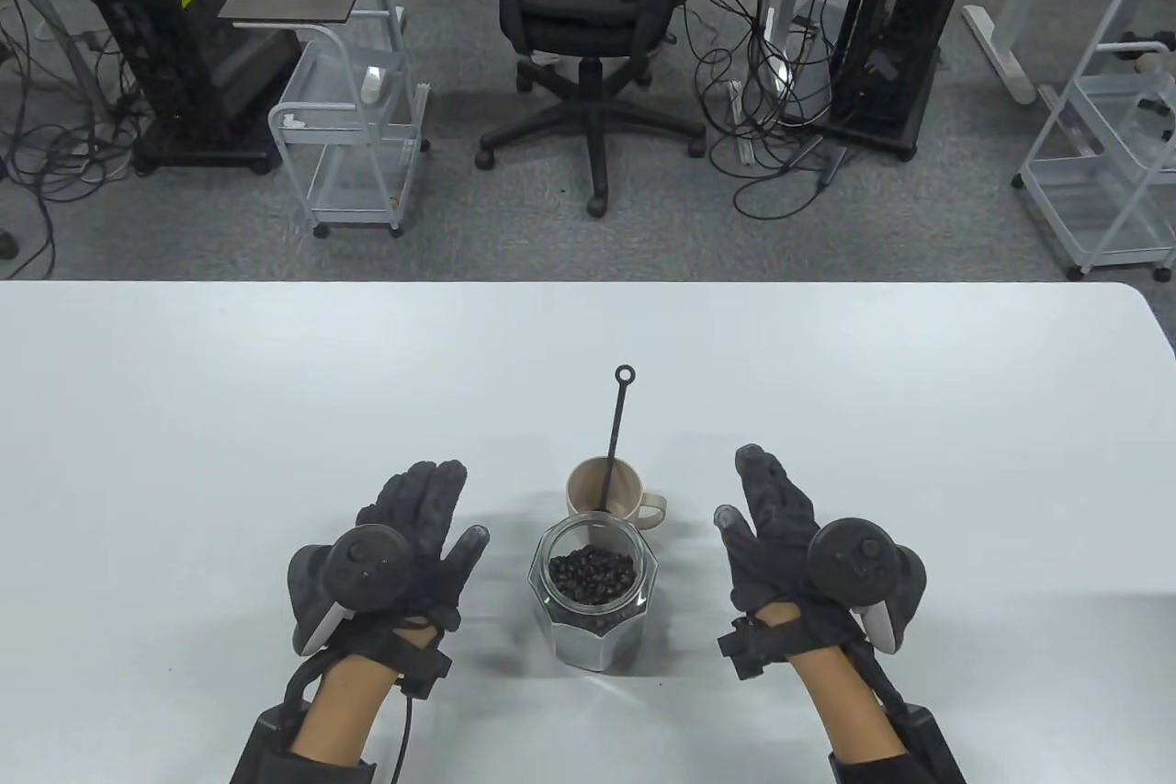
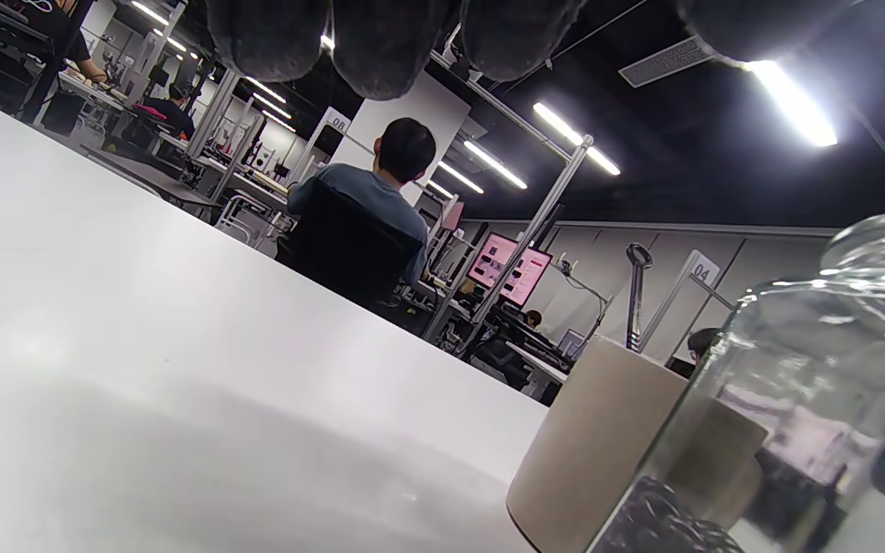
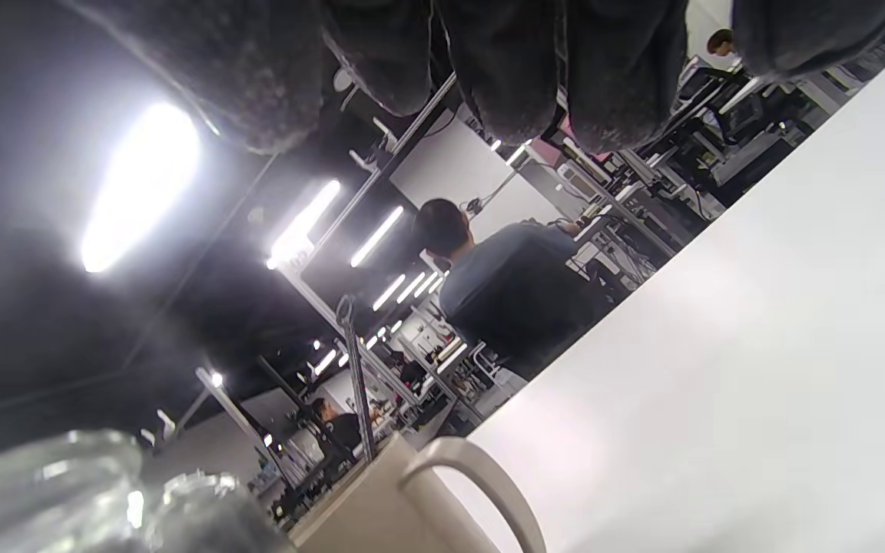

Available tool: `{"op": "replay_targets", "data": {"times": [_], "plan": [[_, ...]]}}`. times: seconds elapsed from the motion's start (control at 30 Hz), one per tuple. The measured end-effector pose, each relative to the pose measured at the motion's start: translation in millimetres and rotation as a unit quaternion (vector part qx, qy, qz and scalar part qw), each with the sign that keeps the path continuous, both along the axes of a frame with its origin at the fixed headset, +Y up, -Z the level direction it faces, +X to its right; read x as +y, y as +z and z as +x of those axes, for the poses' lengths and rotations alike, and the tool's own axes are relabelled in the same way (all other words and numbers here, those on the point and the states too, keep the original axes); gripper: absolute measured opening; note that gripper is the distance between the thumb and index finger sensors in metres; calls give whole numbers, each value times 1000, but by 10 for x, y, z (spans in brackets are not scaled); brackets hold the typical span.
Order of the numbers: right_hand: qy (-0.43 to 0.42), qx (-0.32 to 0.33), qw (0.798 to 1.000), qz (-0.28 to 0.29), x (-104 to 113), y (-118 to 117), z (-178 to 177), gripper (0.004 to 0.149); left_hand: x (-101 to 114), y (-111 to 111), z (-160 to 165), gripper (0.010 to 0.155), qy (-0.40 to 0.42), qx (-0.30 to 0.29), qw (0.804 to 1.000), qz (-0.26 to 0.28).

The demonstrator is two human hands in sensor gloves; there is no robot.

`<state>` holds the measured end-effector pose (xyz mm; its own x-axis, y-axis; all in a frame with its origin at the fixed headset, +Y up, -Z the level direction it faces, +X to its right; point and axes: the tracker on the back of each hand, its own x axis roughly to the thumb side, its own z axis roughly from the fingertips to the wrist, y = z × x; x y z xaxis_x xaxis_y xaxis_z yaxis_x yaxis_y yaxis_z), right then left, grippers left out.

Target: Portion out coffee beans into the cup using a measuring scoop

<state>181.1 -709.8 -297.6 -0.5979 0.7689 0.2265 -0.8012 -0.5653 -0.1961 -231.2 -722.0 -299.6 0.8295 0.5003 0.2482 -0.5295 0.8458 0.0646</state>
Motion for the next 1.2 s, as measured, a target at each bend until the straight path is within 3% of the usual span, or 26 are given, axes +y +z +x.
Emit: {"op": "replay_targets", "data": {"times": [0.23,0.43,0.7,0.9,1.2], "plan": [[-30,4,1000,3,13,-18,60,66,-14,4,23,79,4,-9,1000,-1],[-62,47,995,-55,77,-180,-20,71,1,8,24,79,6,-11,1000,0],[-58,94,979,-171,246,-811,-311,77,1,-18,21,79,1,-15,1000,-7],[-59,107,966,-227,240,-1227,-583,80,8,-30,-5,79,1,-12,1000,-11],[-81,74,962,-251,140,-1609,-875,77,13,-38,-25,79,2,-11,1000,-16]]}}
